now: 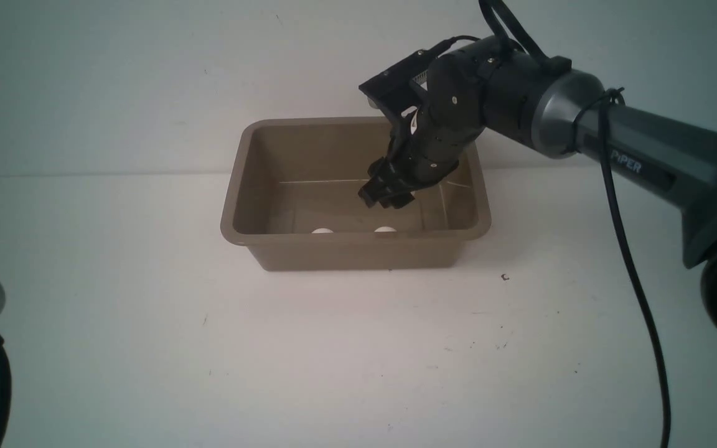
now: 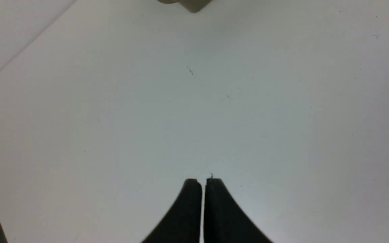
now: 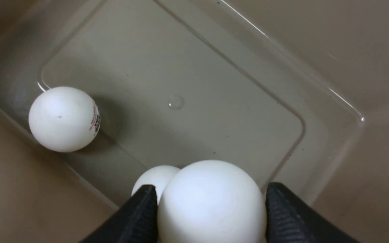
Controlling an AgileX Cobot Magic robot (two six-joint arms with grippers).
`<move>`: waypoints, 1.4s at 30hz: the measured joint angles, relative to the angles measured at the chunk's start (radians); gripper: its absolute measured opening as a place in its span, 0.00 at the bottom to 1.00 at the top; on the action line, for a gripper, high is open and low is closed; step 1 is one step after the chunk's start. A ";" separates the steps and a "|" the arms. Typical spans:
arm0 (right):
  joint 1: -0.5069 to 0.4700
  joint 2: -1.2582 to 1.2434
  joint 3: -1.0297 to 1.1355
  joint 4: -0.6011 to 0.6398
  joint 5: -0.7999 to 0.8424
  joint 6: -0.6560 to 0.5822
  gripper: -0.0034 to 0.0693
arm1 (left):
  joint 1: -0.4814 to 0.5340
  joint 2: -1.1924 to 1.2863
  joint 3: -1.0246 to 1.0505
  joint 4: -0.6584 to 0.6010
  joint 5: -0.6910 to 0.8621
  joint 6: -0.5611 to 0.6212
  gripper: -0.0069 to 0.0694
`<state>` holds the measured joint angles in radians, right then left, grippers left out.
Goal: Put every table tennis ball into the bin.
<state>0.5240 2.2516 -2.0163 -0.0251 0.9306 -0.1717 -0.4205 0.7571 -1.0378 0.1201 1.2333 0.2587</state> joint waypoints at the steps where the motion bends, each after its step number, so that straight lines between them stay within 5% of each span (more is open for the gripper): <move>1: 0.000 0.000 0.000 0.000 0.000 0.000 0.60 | 0.000 0.000 0.000 0.000 0.000 0.000 0.09; 15: 0.000 0.000 0.000 -0.001 0.000 0.001 0.65 | 0.000 0.000 0.000 0.000 0.003 0.000 0.09; 18: 0.000 0.000 0.000 -0.049 0.001 0.028 0.46 | 0.000 0.000 0.000 0.000 0.016 0.000 0.09; 21: 0.000 -0.009 0.000 -0.158 0.004 0.086 0.16 | 0.000 0.000 0.000 0.000 0.019 0.000 0.09; 23: 0.000 -0.029 0.000 -0.226 0.008 0.133 0.07 | 0.000 0.000 0.000 0.000 0.020 0.000 0.09; 29: 0.000 -0.197 0.000 -0.403 0.028 0.237 0.03 | 0.000 0.000 0.000 0.000 0.023 0.000 0.09; 42: 0.000 -0.637 -0.001 -0.512 0.134 0.233 0.02 | 0.000 0.000 0.000 0.000 0.023 0.000 0.09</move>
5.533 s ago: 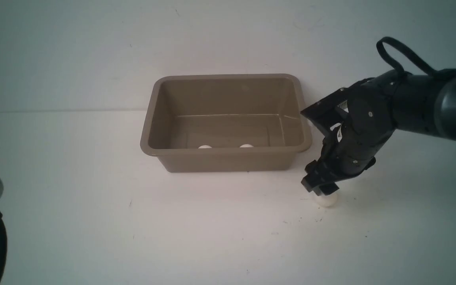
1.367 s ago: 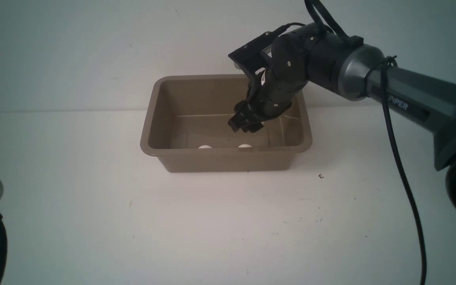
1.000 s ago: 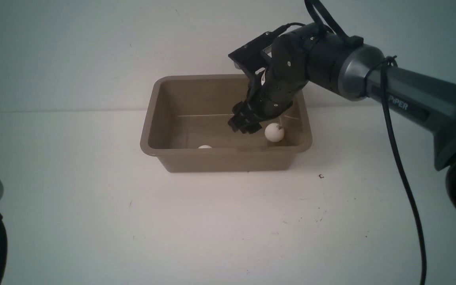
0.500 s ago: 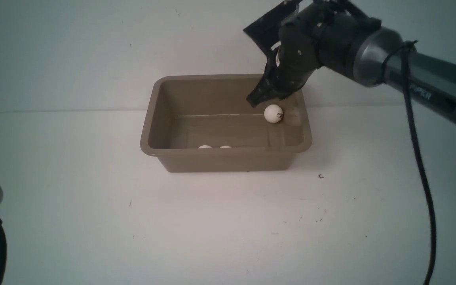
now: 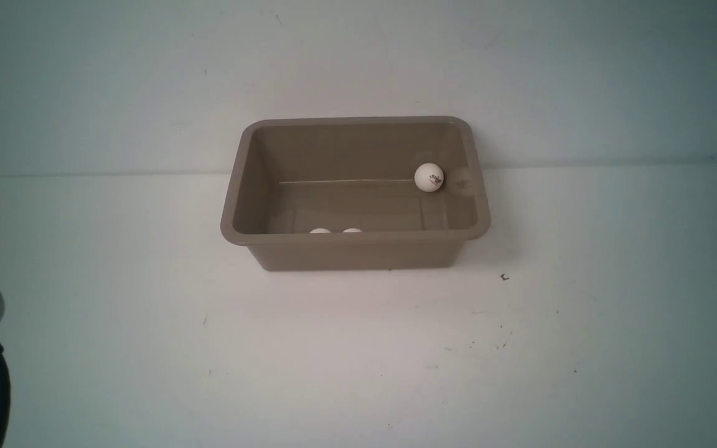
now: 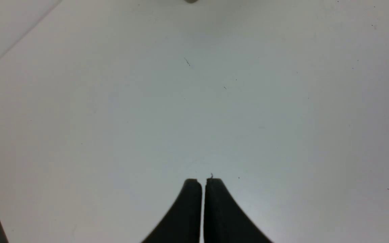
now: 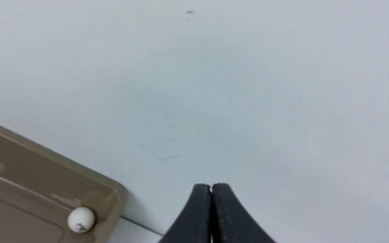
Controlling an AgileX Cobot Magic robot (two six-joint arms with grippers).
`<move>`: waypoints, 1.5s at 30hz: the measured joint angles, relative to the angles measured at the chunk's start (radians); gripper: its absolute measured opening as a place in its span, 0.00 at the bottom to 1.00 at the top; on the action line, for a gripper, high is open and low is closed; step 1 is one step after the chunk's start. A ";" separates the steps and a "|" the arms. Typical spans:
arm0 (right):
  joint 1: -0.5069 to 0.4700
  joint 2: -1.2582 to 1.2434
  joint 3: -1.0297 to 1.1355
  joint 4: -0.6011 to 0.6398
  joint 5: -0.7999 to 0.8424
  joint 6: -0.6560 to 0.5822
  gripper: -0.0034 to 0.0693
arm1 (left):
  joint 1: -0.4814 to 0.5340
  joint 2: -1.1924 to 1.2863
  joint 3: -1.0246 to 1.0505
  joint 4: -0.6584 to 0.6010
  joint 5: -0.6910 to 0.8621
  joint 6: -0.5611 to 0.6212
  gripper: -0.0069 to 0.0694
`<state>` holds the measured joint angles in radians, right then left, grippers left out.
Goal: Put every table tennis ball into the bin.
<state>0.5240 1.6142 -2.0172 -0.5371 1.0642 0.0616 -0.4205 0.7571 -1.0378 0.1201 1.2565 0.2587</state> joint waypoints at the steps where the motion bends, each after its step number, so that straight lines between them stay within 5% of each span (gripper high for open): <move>1: 0.000 -0.027 -0.001 -0.004 0.021 -0.007 0.02 | 0.000 0.000 0.000 0.000 0.000 0.000 0.09; 14: 0.000 -0.425 0.307 -0.011 0.054 -0.041 0.02 | 0.000 0.000 0.000 0.000 0.000 0.000 0.09; 32: 0.000 -1.050 1.363 -0.033 -0.294 0.263 0.02 | 0.000 0.000 0.000 0.000 0.000 0.000 0.09; 45: 0.000 -1.098 1.586 0.099 -0.592 0.309 0.02 | 0.000 0.000 0.000 -0.001 0.000 0.000 0.09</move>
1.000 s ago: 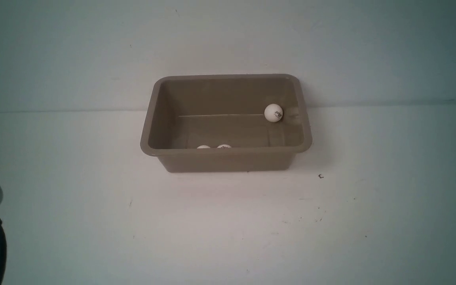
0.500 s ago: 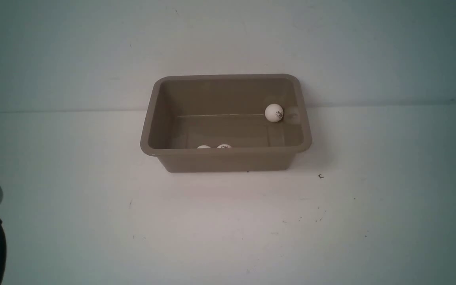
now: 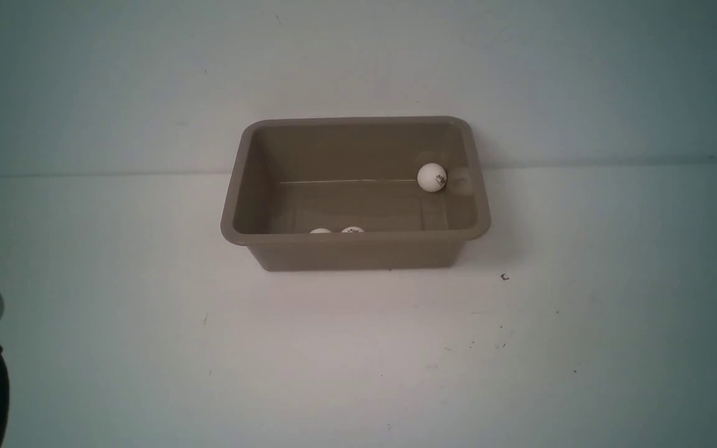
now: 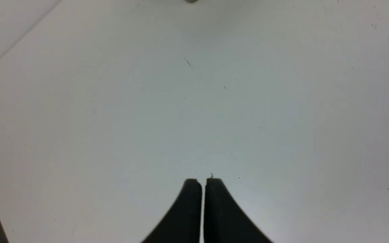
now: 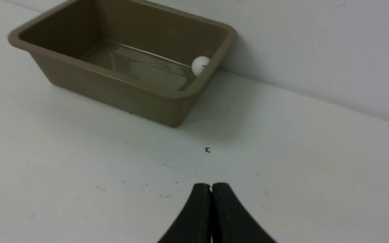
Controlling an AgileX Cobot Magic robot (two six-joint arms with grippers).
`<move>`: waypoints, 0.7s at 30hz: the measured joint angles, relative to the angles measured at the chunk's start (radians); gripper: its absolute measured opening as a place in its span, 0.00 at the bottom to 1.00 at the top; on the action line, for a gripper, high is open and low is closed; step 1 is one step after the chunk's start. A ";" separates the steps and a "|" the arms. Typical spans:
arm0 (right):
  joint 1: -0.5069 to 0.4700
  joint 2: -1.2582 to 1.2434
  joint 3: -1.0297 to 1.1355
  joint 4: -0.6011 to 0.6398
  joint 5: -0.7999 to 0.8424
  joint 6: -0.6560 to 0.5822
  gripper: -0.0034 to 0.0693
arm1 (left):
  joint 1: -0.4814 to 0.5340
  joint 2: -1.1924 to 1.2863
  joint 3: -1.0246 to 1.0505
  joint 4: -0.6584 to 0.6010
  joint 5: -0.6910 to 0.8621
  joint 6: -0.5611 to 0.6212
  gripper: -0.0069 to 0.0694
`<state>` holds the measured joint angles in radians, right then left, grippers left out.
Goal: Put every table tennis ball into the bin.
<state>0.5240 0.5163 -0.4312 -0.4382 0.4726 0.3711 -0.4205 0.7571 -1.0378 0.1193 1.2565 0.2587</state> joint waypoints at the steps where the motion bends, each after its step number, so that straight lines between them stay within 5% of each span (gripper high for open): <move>1: 0.000 0.000 0.001 0.000 -0.009 0.000 0.02 | 0.000 0.000 0.000 0.000 0.000 0.000 0.09; 21: 0.000 0.000 0.001 -0.011 0.039 0.001 0.02 | 0.000 0.000 0.000 0.000 0.000 -0.001 0.09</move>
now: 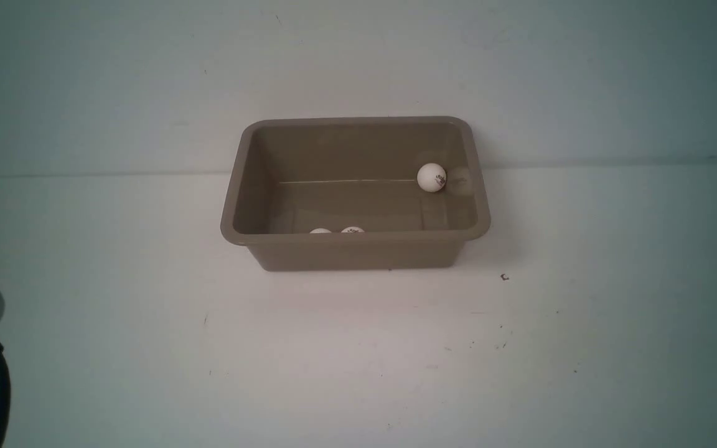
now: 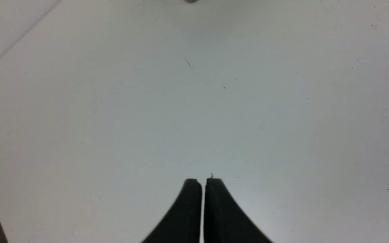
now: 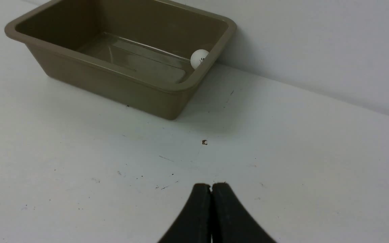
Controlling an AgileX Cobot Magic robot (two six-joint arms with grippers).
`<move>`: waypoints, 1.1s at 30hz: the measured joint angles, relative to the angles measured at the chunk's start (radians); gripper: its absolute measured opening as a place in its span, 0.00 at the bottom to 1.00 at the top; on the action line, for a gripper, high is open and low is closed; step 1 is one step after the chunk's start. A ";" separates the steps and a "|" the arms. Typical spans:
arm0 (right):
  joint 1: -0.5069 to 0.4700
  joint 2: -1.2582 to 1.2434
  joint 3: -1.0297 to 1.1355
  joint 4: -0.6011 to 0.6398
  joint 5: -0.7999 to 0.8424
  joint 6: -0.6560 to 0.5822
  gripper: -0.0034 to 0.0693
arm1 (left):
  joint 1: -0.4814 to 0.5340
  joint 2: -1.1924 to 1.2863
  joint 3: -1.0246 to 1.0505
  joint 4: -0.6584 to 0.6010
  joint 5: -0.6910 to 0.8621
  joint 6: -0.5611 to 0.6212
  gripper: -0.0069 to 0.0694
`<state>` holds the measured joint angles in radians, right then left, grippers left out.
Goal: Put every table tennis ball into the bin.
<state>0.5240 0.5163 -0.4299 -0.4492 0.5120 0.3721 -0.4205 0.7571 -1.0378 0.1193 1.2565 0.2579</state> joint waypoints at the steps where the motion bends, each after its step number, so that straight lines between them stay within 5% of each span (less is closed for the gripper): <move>1: 0.000 0.000 0.000 0.000 0.000 0.000 0.02 | 0.000 0.000 0.000 0.000 0.000 0.000 0.09; 7: -0.020 -0.004 0.001 -0.001 0.000 0.000 0.02 | 0.000 0.000 0.000 0.000 0.000 0.000 0.09; 19: -0.467 -0.236 0.009 0.087 0.009 0.033 0.02 | 0.000 0.000 0.000 0.000 0.000 -0.001 0.09; 28: -0.552 -0.381 0.205 0.089 -0.037 0.034 0.02 | 0.000 0.000 0.000 0.000 0.000 -0.001 0.09; 33: -0.566 -0.450 0.418 0.078 -0.248 0.036 0.02 | 0.000 0.000 0.000 0.000 0.000 -0.001 0.09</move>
<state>-0.0416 0.0663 -0.0115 -0.3708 0.2635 0.4078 -0.4205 0.7571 -1.0378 0.1193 1.2565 0.2569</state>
